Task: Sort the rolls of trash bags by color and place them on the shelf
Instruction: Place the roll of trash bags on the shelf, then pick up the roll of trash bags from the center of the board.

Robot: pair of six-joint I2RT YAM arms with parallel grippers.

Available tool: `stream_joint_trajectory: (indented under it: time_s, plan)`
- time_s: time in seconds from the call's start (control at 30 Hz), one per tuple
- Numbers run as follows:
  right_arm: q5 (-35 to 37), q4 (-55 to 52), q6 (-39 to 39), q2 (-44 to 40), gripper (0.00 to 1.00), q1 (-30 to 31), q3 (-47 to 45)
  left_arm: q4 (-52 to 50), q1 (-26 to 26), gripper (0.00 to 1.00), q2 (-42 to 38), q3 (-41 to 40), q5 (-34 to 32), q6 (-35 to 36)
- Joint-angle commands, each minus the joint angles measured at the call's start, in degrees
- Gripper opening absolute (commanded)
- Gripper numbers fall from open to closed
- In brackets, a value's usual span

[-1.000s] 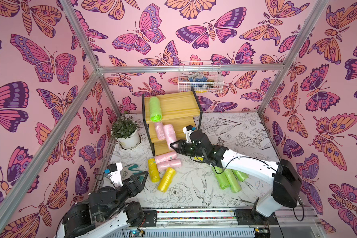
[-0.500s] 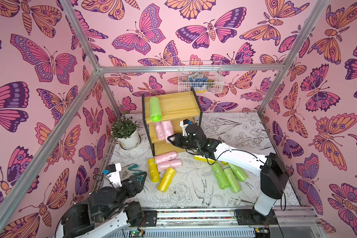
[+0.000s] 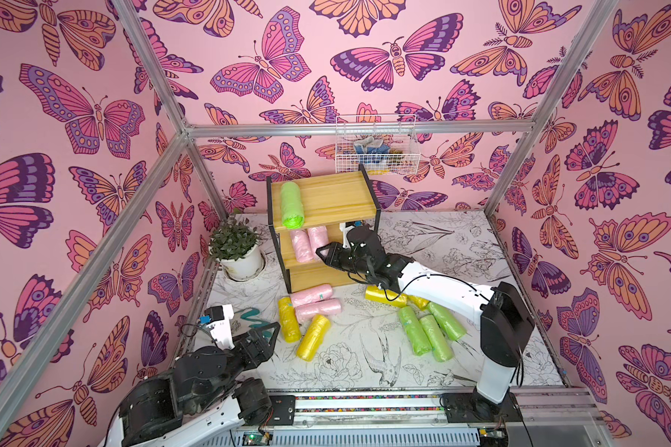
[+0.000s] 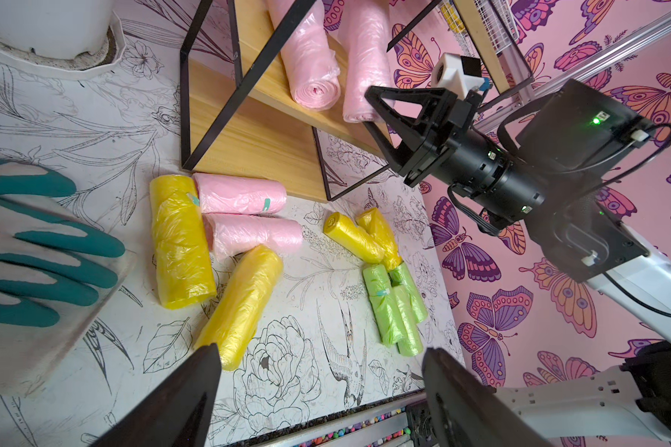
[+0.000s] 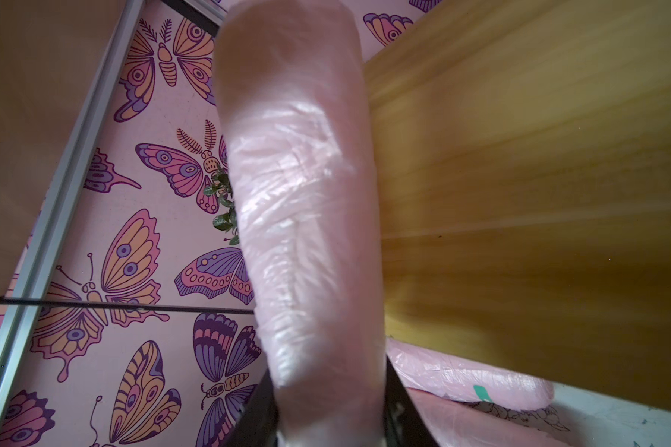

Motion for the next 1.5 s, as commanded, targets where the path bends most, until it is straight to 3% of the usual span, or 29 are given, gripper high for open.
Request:
stream_joint_trajectory:
  time_s: [0.0, 0.13, 0.23, 0.37, 0.47, 0.8, 1.23, 1.47]
  plan:
    - [1.0, -0.3, -2.9, 0.1, 0.0, -0.4, 2.6, -0.2, -0.1, 0.87, -0.4, -0.8, 0.4, 0.5]
    - [-0.5, -2.2, -3.2, 2.8, 0.02, -1.2, 5.7, -0.1, -0.1, 0.87, -0.1, -1.0, 0.5, 0.1]
    - [-0.1, -3.8, -3.5, 3.8, 0.13, -1.4, 7.1, -0.1, -0.1, 0.88, 0.7, -0.7, 0.9, 0.6]
    - [0.3, -4.5, -3.2, 3.8, 0.46, -1.5, 6.6, 0.7, -0.1, 0.88, 1.9, -0.5, 2.5, 1.7]
    - [0.7, -5.2, -3.3, 2.9, 0.57, -1.5, 5.8, 3.0, -0.1, 0.88, 3.0, -1.3, 5.3, 3.8]
    - [-1.4, -10.4, -5.3, -1.0, 0.67, -1.5, 4.8, 6.6, -0.1, 0.87, 10.6, -2.8, 8.5, 6.0]
    - [-1.7, -10.1, -4.0, -14.6, 0.68, 2.8, -13.3, 5.6, 0.9, 0.84, 23.4, -4.4, 5.8, 4.2]
    - [5.3, -14.7, -6.3, -28.4, 0.69, 7.1, -22.9, 7.4, 7.6, 0.87, 36.8, -1.1, 17.5, 11.0]
